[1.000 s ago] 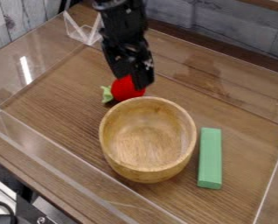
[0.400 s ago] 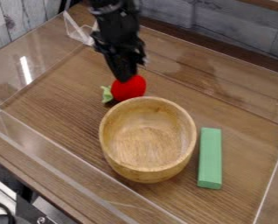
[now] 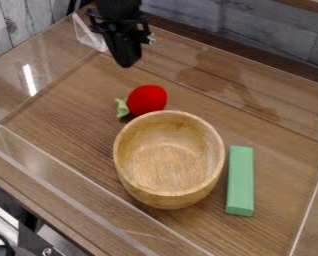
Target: Move the red fruit to the left
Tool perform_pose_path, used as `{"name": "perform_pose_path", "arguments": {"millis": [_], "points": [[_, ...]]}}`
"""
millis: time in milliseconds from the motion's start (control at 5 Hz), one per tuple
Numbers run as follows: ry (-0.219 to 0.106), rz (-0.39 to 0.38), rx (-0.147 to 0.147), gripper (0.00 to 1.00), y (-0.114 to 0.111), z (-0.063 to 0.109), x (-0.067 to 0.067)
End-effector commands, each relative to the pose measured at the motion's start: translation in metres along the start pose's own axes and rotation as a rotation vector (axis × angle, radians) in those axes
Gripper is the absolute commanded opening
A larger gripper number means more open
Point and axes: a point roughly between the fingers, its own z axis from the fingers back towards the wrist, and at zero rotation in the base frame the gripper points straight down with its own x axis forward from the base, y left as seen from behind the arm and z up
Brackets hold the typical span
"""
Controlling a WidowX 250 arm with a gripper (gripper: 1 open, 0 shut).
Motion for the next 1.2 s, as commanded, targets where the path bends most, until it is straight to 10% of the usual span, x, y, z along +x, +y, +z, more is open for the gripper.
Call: {"name": "perform_pose_path", "arguments": {"millis": [0, 600, 800, 1000], "points": [[-0.007, -0.021, 0.013, 1.00, 0.000, -0.009, 0.000], [0.042, 0.005, 0.013, 1.00, 0.009, -0.041, -0.018], [0.029, 0.133, 0.027, 1.00, 0.007, -0.046, -0.021], [0.009, 0.262, 0.042, 0.00, 0.006, -0.046, -0.023]]}}
